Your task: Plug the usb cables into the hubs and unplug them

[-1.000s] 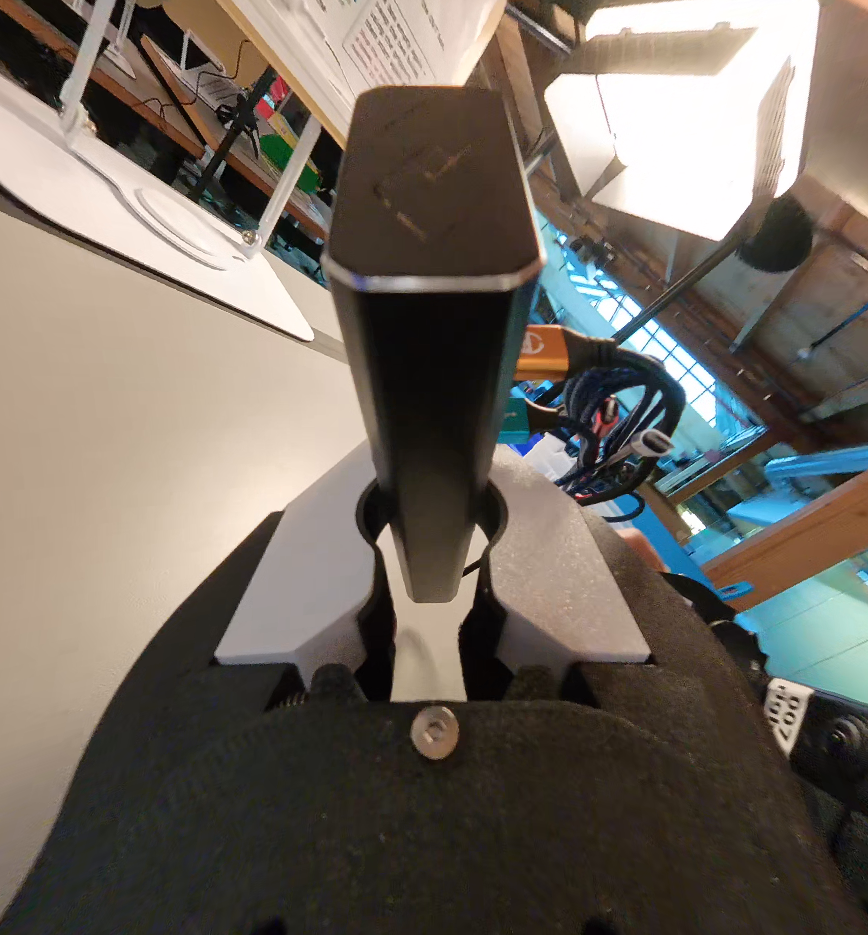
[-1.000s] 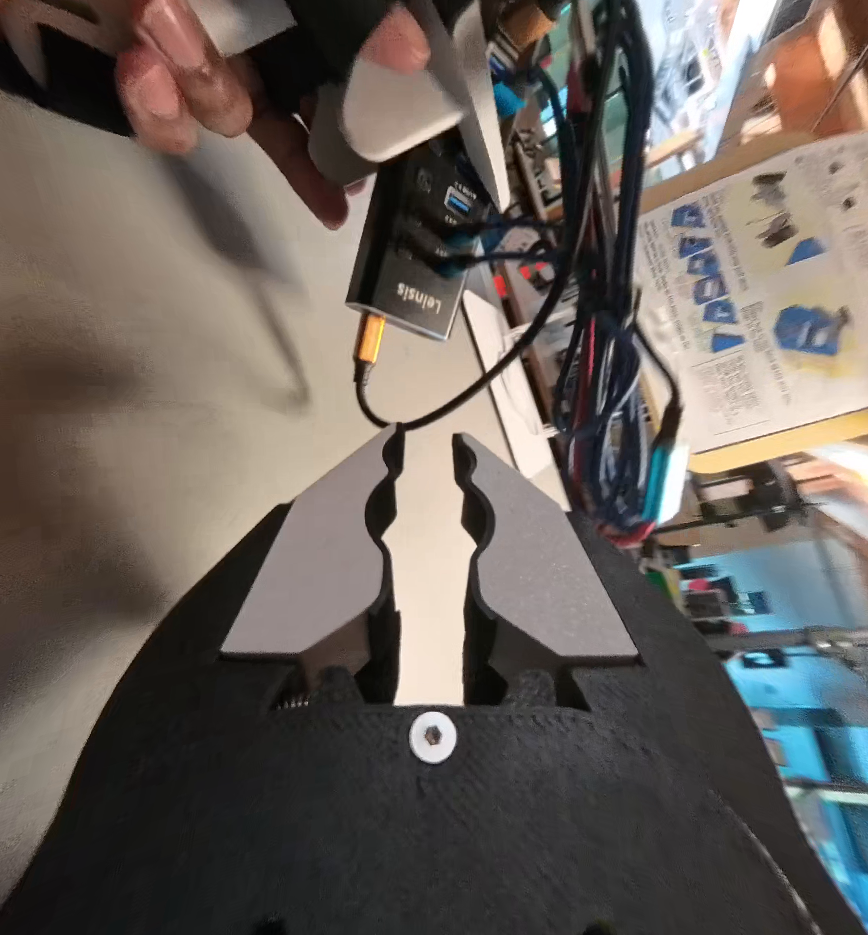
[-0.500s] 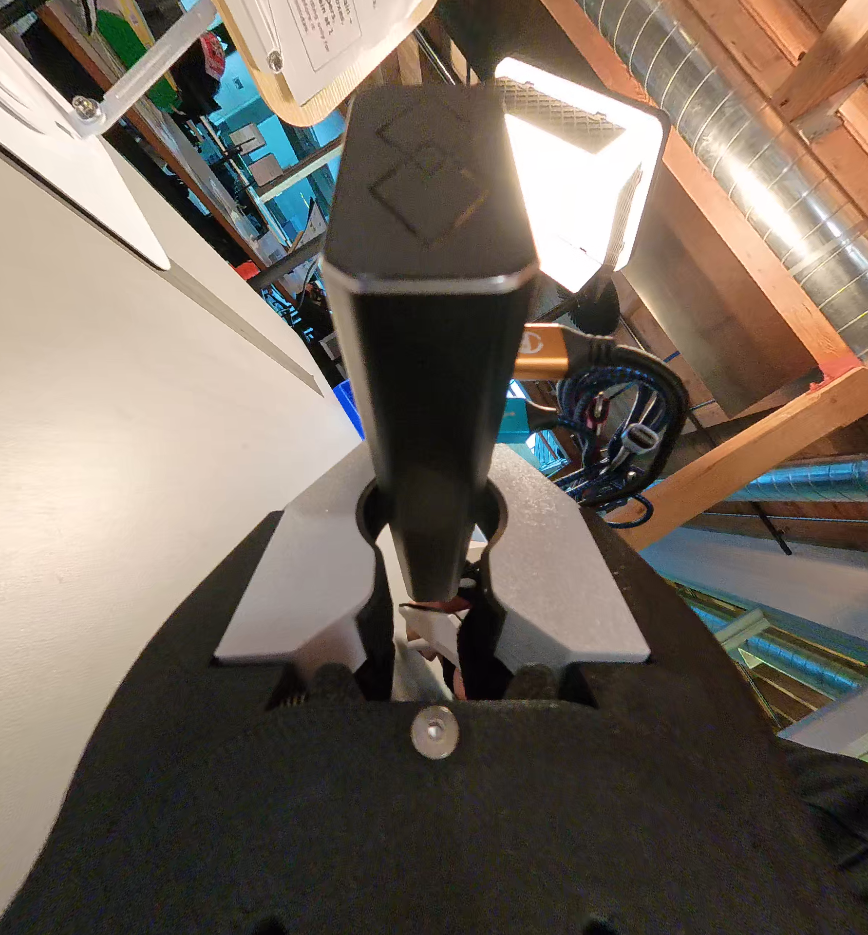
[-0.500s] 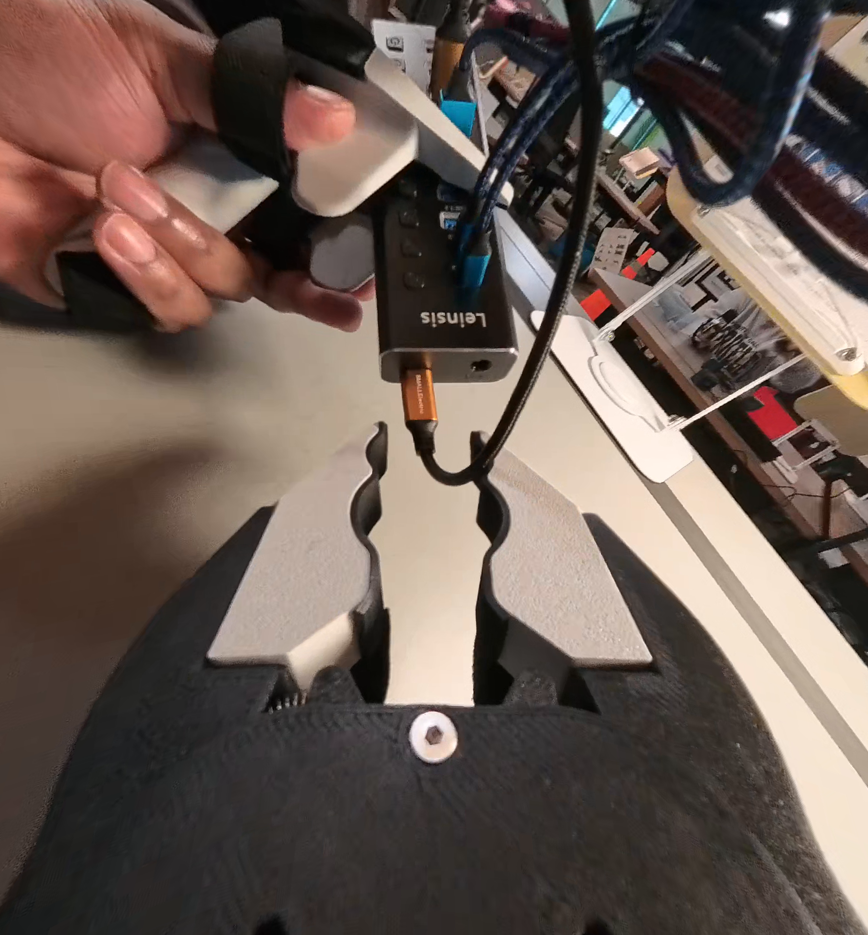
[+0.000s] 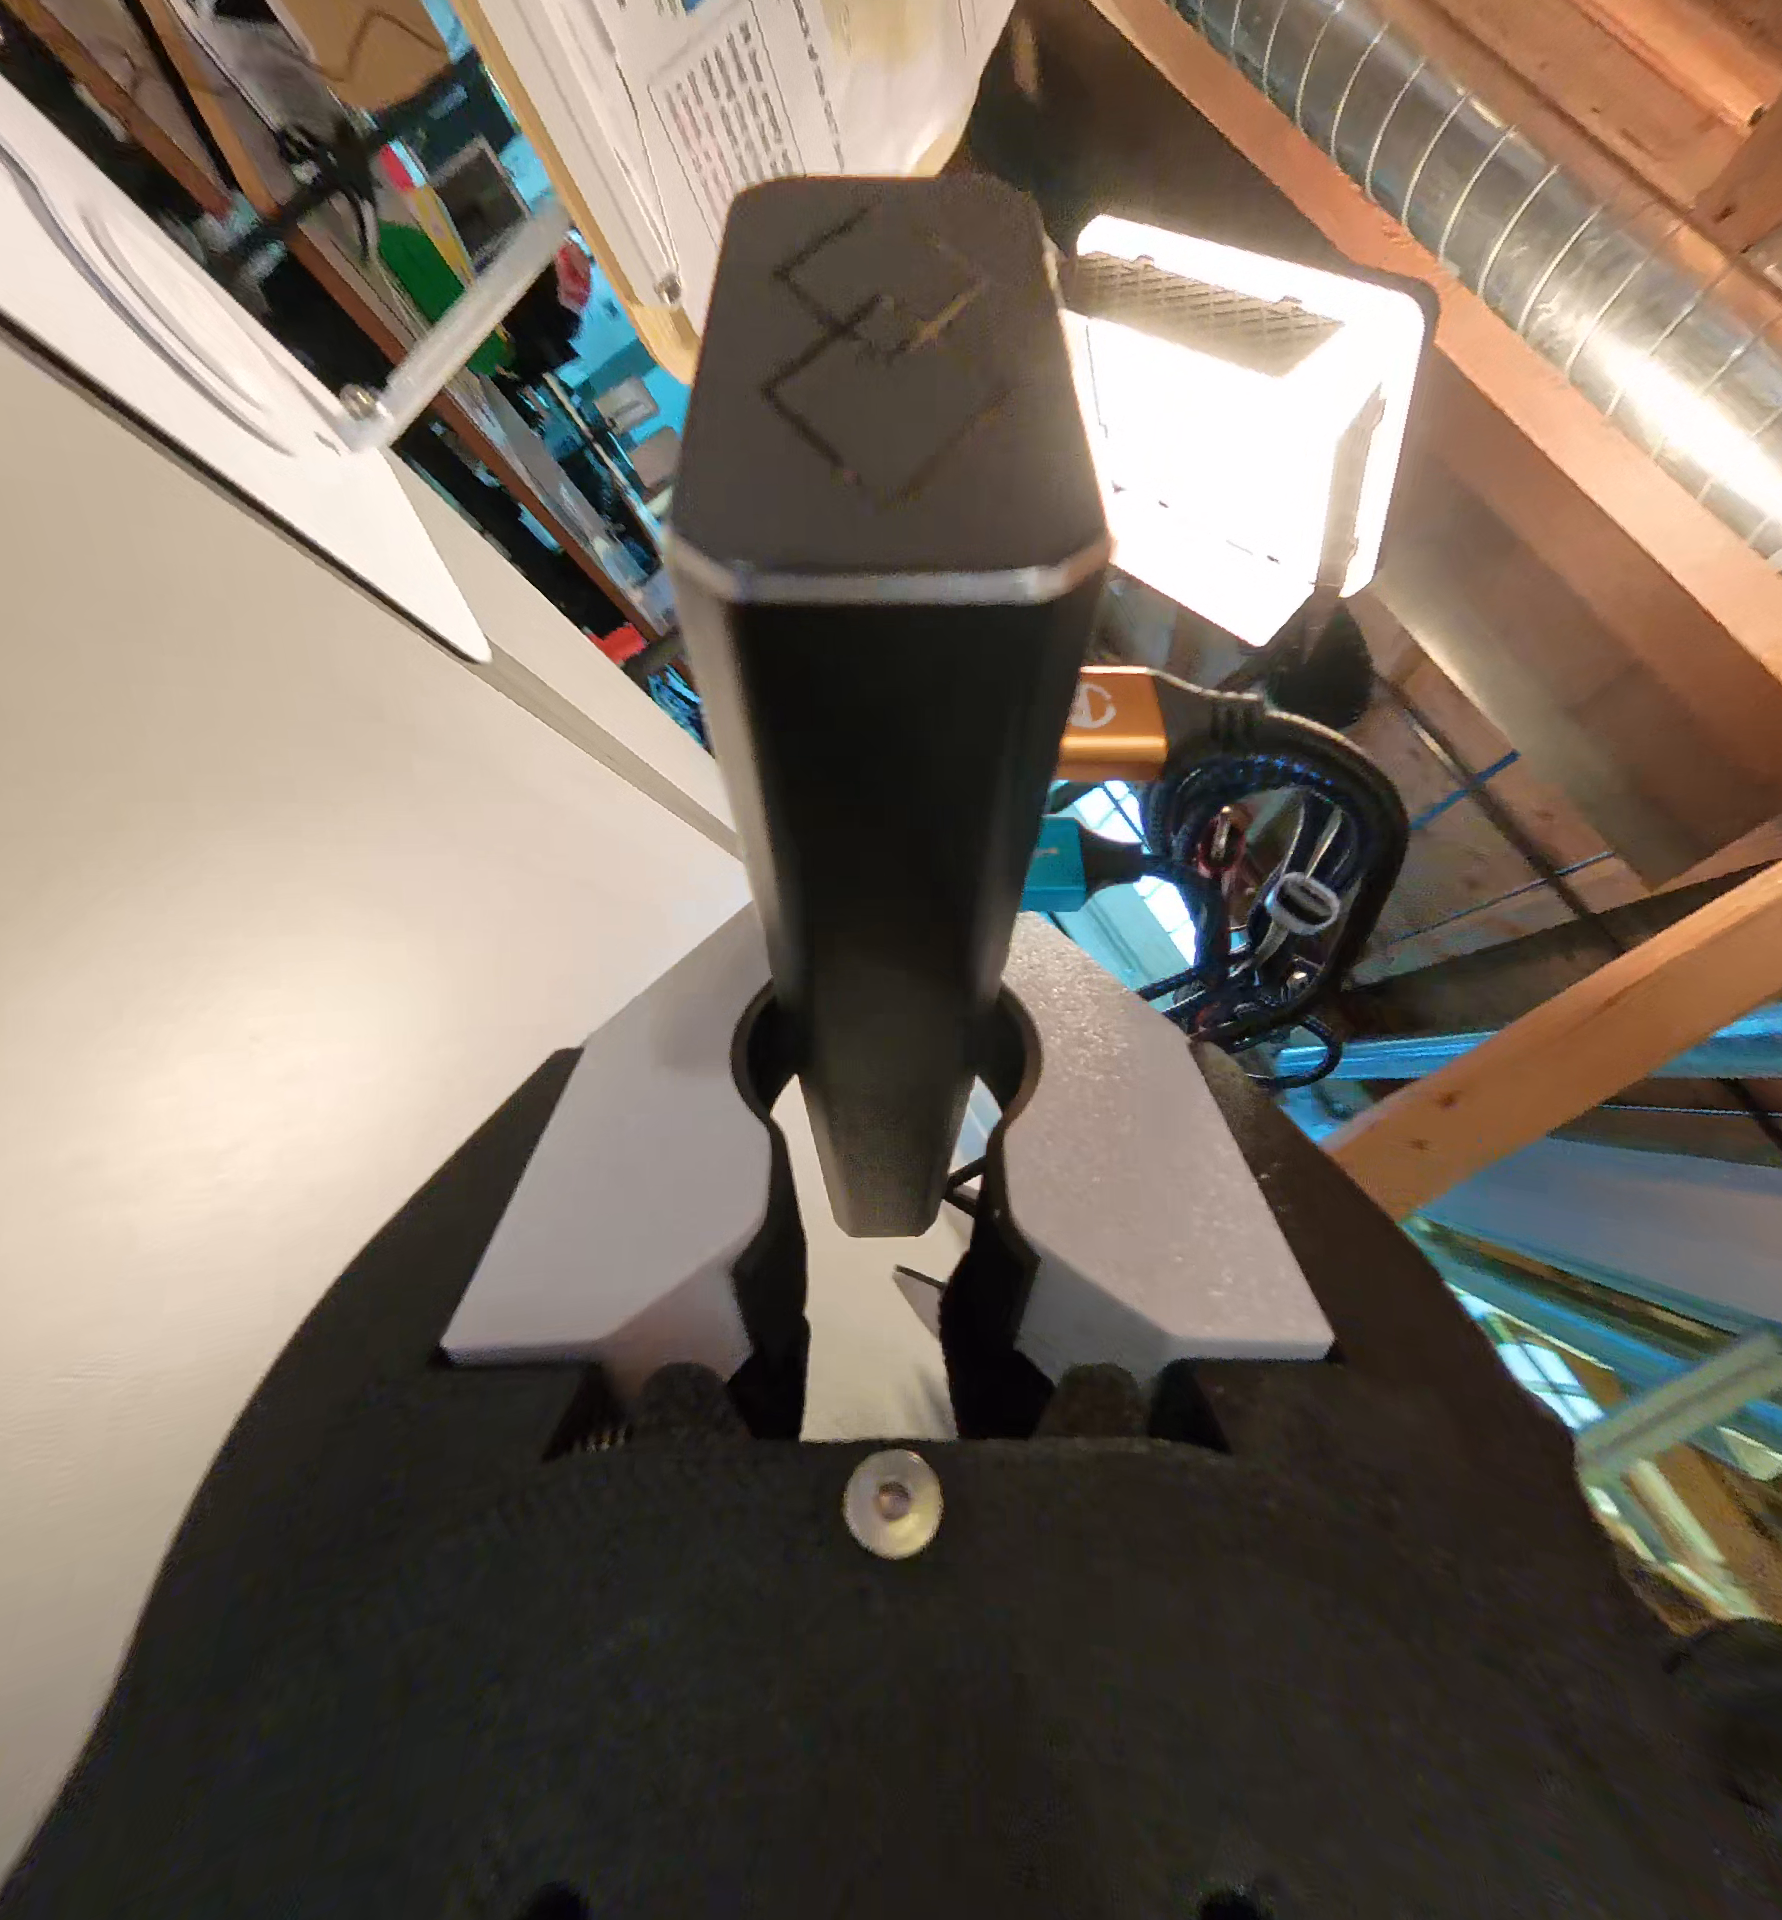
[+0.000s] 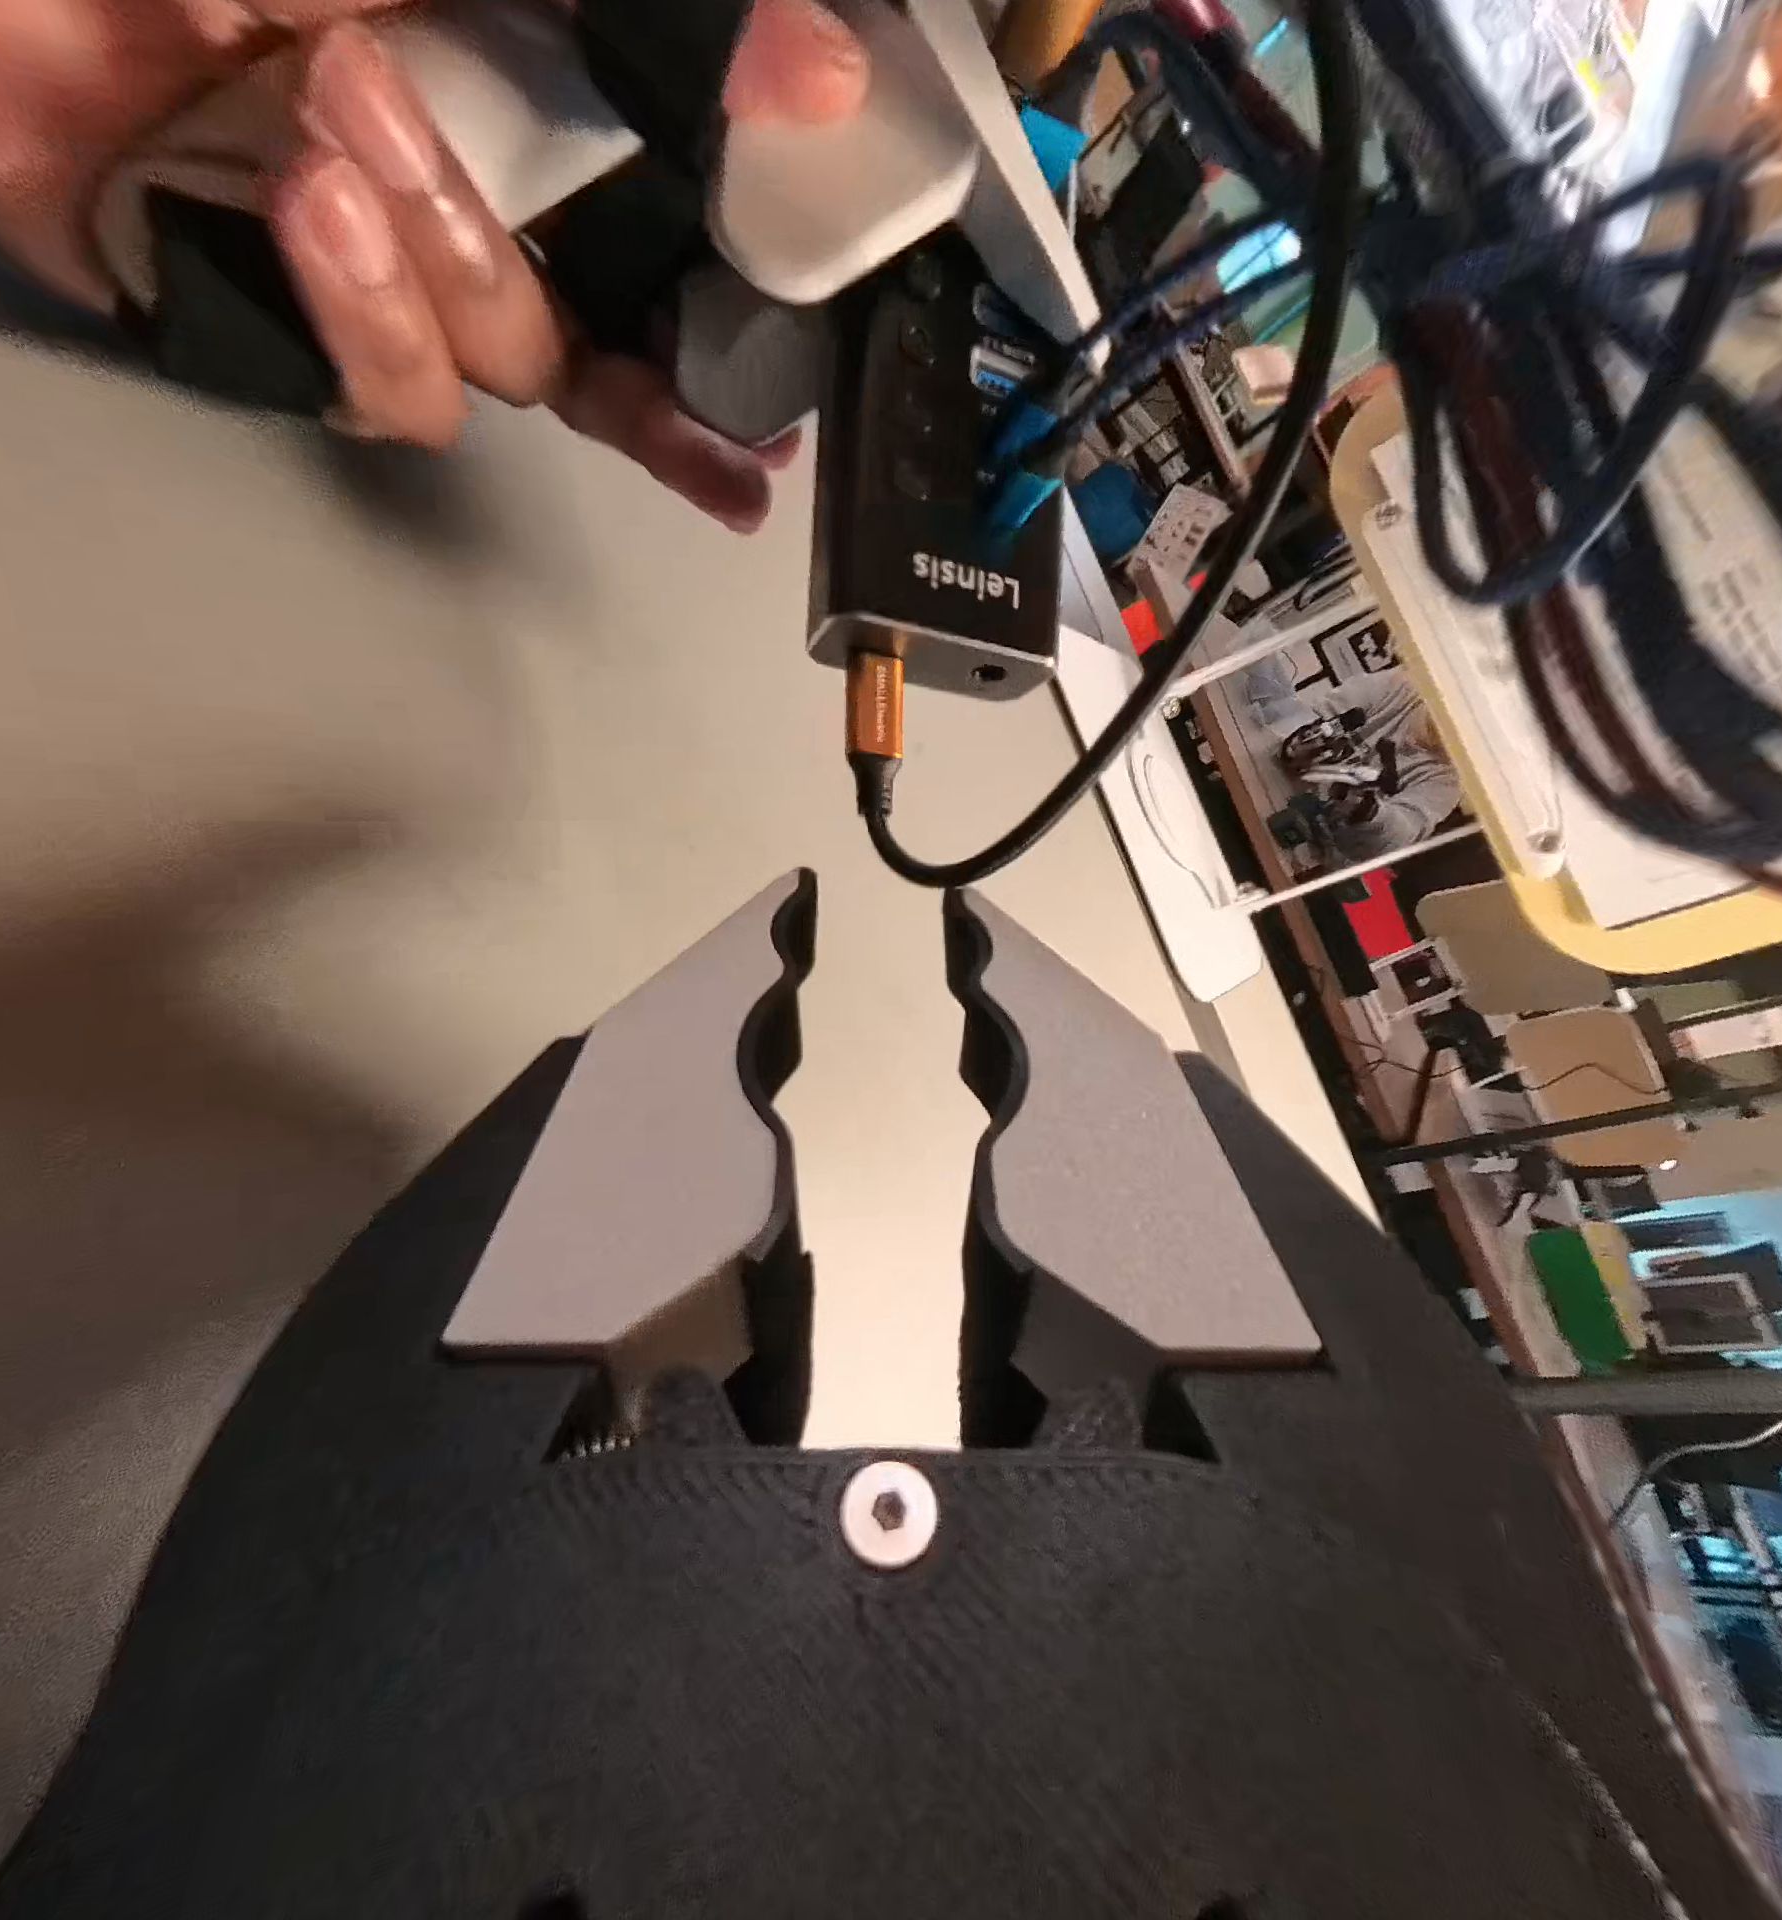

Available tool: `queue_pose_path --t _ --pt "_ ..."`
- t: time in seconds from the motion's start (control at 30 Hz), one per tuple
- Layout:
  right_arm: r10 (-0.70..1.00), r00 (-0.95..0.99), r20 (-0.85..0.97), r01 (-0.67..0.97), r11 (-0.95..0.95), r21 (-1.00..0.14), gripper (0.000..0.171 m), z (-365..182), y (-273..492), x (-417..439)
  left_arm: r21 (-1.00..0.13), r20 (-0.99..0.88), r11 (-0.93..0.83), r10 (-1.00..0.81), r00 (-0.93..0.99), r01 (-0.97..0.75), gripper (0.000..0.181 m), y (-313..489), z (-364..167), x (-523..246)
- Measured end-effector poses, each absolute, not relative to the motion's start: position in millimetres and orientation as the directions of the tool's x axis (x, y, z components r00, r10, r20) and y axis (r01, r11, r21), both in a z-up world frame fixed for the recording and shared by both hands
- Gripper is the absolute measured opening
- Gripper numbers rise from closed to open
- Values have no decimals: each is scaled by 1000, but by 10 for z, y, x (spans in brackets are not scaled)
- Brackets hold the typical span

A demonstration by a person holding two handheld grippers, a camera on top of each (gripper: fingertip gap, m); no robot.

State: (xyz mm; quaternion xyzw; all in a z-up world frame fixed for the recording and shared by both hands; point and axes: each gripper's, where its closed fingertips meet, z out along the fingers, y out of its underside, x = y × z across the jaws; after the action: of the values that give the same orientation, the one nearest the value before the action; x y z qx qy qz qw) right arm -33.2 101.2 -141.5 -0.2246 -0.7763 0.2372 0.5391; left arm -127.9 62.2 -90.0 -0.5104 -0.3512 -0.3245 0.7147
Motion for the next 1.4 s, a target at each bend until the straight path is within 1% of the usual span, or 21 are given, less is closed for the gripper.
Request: queue_pose_path --t 0.07,0.17,0.23,0.37,0.47,0.6,0.77,0.8,0.87,1.03,1.13,1.2,1.3,1.4 --pt "590 -319 742 74 796 -601 22 -1398 935 -319 -537 816 287 -61 574 793 27 593 -905 -1330" --pt "594 -307 744 68 793 -605 23 -1396 824 -345 -556 806 288 -41 590 780 27 596 -911 -1326" --pt "593 -286 753 102 800 -591 25 -1438 821 -395 -567 799 284 -38 600 773 27 609 -907 -1296" --pt "576 -260 775 217 817 -534 41 -1611 918 -506 -569 797 265 -54 601 778 27 656 -908 -1205" --pt "568 -224 792 235 820 -522 41 -1607 940 -558 -579 791 248 -63 609 777 27 691 -903 -1134" --pt "592 -189 783 283 797 -534 36 -1594 999 -611 -594 781 225 -68 621 772 28 729 -906 -1062" --pt "617 -193 763 300 777 -553 10 -1590 1012 -611 -606 774 195 -80 628 771 28 767 -907 -1016" --pt "605 -189 774 293 787 -543 10 -1579 1013 -609 -603 776 192 -86 625 774 28 768 -903 -1015" --pt "572 -189 798 286 810 -513 10 -1577 1015 -612 -583 794 180 -83 603 793 31 782 -929 -1034" --pt "540 -183 821 257 833 -491 9 -1548 952 -615 -502 853 181 -53 518 846 39 785 -1026 -1131" --pt "509 -178 842 229 854 -468 8 -1524 884 -606 -442 888 188 -47 457 877 37 768 -1080 -1182" --pt "482 -173 859 218 869 -444 8 -1515 855 -607 -406 907 191 -37 420 893 32 755 -1116 -1206" --pt "439 -171 882 209 891 -403 8 -1529 830 -614 -353 929 195 -46 368 915 32 742 -1146 -1219" --pt "410 -169 896 203 904 -376 8 -1537 804 -623 -338 934 196 -49 353 921 31 734 -1158 -1231"
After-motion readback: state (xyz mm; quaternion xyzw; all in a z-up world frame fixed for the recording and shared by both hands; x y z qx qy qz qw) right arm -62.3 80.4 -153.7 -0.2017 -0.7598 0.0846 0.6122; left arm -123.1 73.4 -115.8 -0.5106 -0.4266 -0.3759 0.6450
